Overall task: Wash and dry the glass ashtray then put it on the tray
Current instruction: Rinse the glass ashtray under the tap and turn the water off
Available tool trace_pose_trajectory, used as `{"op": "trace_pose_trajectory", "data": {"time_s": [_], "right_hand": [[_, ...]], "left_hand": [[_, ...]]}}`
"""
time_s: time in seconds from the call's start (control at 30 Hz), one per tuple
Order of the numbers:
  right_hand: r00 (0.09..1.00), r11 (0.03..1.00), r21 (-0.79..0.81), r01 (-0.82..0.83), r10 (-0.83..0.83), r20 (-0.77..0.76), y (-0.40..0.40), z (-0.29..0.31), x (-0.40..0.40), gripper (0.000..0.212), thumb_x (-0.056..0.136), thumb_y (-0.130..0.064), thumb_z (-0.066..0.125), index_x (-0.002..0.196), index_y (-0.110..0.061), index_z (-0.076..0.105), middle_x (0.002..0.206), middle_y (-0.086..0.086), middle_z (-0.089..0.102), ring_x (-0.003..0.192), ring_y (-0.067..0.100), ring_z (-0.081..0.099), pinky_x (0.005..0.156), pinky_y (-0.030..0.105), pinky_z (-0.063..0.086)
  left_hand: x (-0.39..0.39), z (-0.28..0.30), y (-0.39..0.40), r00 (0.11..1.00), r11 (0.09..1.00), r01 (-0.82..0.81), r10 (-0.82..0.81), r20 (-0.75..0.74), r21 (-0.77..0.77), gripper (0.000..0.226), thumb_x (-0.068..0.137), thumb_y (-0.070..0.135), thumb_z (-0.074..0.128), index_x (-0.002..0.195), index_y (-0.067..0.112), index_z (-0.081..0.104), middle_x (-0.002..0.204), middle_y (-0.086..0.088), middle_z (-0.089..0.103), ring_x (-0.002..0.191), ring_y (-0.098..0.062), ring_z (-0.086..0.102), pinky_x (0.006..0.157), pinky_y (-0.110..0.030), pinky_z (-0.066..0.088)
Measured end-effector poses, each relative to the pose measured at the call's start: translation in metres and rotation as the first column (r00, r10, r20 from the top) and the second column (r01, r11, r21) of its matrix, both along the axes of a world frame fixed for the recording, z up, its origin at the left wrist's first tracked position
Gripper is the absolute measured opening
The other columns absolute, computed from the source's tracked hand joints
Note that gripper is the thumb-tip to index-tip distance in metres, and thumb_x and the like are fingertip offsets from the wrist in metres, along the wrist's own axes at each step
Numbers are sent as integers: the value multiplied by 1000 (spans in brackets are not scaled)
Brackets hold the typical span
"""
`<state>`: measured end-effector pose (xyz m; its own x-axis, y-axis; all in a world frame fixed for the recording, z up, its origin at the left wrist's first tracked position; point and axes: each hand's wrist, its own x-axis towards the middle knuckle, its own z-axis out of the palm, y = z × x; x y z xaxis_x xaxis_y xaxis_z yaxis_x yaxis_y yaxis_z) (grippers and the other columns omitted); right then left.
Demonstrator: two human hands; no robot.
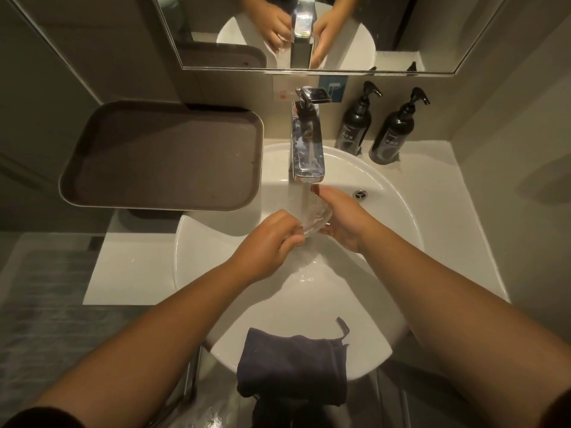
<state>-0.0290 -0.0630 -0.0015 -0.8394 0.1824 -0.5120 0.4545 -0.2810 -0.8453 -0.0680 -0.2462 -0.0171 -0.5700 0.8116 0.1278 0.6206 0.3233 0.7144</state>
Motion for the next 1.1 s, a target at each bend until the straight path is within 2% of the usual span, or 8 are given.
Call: {"op": "trace_pose_trajectory", "data": {"time_s": [0.07, 0.2, 0.4, 0.5, 0.63, 0.87, 0.97, 1.1], "right_hand": [[1000, 999, 50, 2, -2, -2, -2, 1, -1, 41, 96, -51, 43, 119, -25, 63, 119, 0, 68, 110, 21, 63, 92, 40, 48], [1000, 998, 56, -19, 19, -4, -1, 0, -2, 49, 98, -55, 36, 121, -23, 64, 115, 1, 71, 108, 21, 65, 97, 43, 47], [1000, 986, 167, -22, 20, 9, -3, -1, 0, 74, 78, -72, 58, 107, -5, 67, 90, 5, 72, 83, 28, 67, 78, 41, 50], [1000, 973, 229, -13, 7, 29, -1, -7, 1, 66, 82, -66, 58, 88, -1, 58, 62, 5, 53, 53, 18, 46, 53, 27, 37], [998, 965, 262, 24, -40, 55, -1, -10, 1, 42, 89, -53, 59, 67, -19, 47, 54, -1, 45, 45, 14, 41, 48, 24, 33], [989, 972, 234, -25, -10, 145, 4, -6, 2, 35, 94, -47, 55, 93, -13, 58, 64, 3, 48, 48, 15, 45, 41, 19, 40], [979, 990, 139, -32, 3, 203, 9, -3, 7, 38, 97, -45, 50, 106, -10, 64, 60, -1, 55, 45, 13, 50, 44, 21, 40], [995, 997, -75, 33, -26, 97, 8, -2, 16, 29, 103, -31, 44, 89, -13, 62, 54, -5, 58, 42, 7, 54, 45, 21, 43]], "left_hand": [[1, 4, 3, 954, 996, -89, 85, 288, 2, 12, 97, 19, 55, 85, 20, 52, 84, 10, 51, 75, 2, 49, 74, -14, 40], [-1, 5, 9, 631, 958, -269, 101, 769, 95, 16, 98, 27, 49, 88, 15, 51, 90, -9, 58, 86, -21, 61, 81, -39, 57], [-5, 8, 21, 378, 861, -508, 219, 900, 4, 31, 107, 30, 33, 93, 13, 54, 79, -7, 61, 72, -18, 64, 72, -48, 59], [-6, 5, 23, 328, 859, -508, 255, 909, -57, 39, 107, 39, 30, 112, 15, 60, 105, -12, 72, 94, -27, 71, 79, -51, 60], [-2, 2, 29, 295, 869, -479, 295, 909, -127, 40, 104, 48, 33, 113, 22, 62, 114, -12, 72, 99, -29, 71, 73, -42, 60], [2, 2, 39, 278, 861, -462, 370, 887, -214, 28, 102, 45, 42, 88, 23, 53, 67, 4, 44, 42, -5, 45, 45, -22, 42], [-2, 1, 38, 270, 864, -480, 311, 911, -152, 23, 102, 36, 46, 93, 19, 59, 72, -1, 49, 52, -10, 44, 41, -20, 36], [-5, 5, 34, 311, 871, -471, 309, 899, -137, 19, 101, 36, 49, 93, 21, 57, 71, 2, 48, 51, -9, 45, 45, -22, 35]]}}
